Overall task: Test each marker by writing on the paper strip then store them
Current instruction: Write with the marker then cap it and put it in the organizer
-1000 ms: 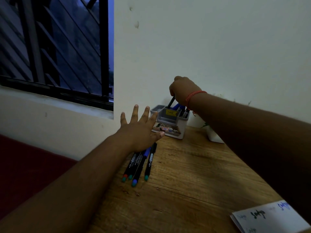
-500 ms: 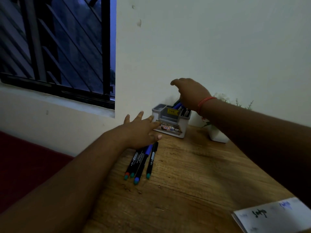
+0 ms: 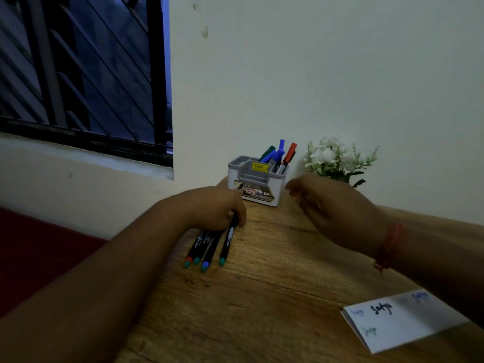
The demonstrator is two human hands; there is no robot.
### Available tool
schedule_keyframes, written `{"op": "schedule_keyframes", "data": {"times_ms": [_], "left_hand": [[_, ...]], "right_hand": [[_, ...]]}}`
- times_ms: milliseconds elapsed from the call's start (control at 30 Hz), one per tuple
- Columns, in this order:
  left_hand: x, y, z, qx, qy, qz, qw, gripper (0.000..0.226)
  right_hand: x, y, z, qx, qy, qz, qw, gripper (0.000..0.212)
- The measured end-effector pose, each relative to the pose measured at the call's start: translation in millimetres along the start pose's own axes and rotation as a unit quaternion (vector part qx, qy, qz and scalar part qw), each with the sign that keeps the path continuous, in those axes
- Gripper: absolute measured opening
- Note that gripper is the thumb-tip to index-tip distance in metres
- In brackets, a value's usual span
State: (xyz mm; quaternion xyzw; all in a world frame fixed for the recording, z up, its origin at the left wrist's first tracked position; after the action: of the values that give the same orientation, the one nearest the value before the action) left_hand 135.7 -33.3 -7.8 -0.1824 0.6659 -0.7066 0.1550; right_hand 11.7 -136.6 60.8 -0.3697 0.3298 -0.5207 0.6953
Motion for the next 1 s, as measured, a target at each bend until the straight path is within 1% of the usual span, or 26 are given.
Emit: {"op": "schedule_keyframes", "data": {"times_ms": [100,233,400,500,600,667,700,767,800,867,933,1000], "left_hand": [[7.7,2.1,3.0,-0.001,0.009,0.040,0.999,0.031],[17.6,2.2,6.7,0.007,0.019,0.078,0.997,0.027],[30.4,1.4,7.3,0.017,0.032,0.085,0.996,0.024],[44.1,-7.4,6.2,0.053,0.041,0.041,0.997,0.022],[67.0,-24.2,5.1,0.138,0.067,-0.011,0.988,0.021],[94.0,-35.4,3.8,0.197,0.104,-0.059,0.973,0.020],[110.7,-39.4,3.4,0.216,0.124,-0.079,0.965,0.020],[144.8,-40.1,7.0,0.232,0.163,-0.091,0.955,0.024],[161.3,-38.7,11.0,0.232,0.178,-0.086,0.952,0.026],[190.9,-36.2,20.5,0.232,0.211,-0.087,0.946,0.028],[214.0,-34.6,28.3,0.239,0.237,-0.100,0.936,0.022],[227.3,-26.7,38.2,0.243,0.243,-0.109,0.933,0.017]], "right_hand": [[-1.9,-1.4,-25.2,-0.021,0.001,0.004,1.000,0.032],[0.0,-6.4,-53.5,-0.024,-0.003,-0.014,1.000,0.034],[17.6,-12.9,-79.2,-0.037,0.016,-0.020,0.999,0.030],[32.0,-19.3,-94.2,-0.040,0.036,-0.025,0.998,0.028],[45.3,-30.0,-108.5,-0.036,0.062,-0.016,0.997,0.031],[54.2,-33.1,-118.0,-0.047,0.083,0.022,0.995,0.040],[58.3,-33.9,-122.5,-0.053,0.099,0.060,0.992,0.041],[63.4,-35.7,-130.4,-0.055,0.147,0.172,0.973,0.035],[64.1,-38.7,-133.9,-0.041,0.171,0.235,0.956,0.030],[62.7,-49.6,-139.8,0.018,0.193,0.338,0.921,0.024],[65.6,-62.3,-145.8,0.087,0.197,0.376,0.901,0.019],[77.7,-64.6,-155.8,0.128,0.218,0.378,0.891,0.016]]}}
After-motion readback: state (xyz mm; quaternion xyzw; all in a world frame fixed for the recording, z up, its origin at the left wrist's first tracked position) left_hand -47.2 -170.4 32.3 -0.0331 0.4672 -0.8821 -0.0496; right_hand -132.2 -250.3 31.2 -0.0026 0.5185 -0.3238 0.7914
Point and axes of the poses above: each hand's wrist, its own z-axis towards the middle knuckle, its own y-axis out of the palm, x = y × z, the point moved 10 cm from there along z, towards the middle knuckle, and after that the axes turned 6 degrees about z, right-handed, at the moved point
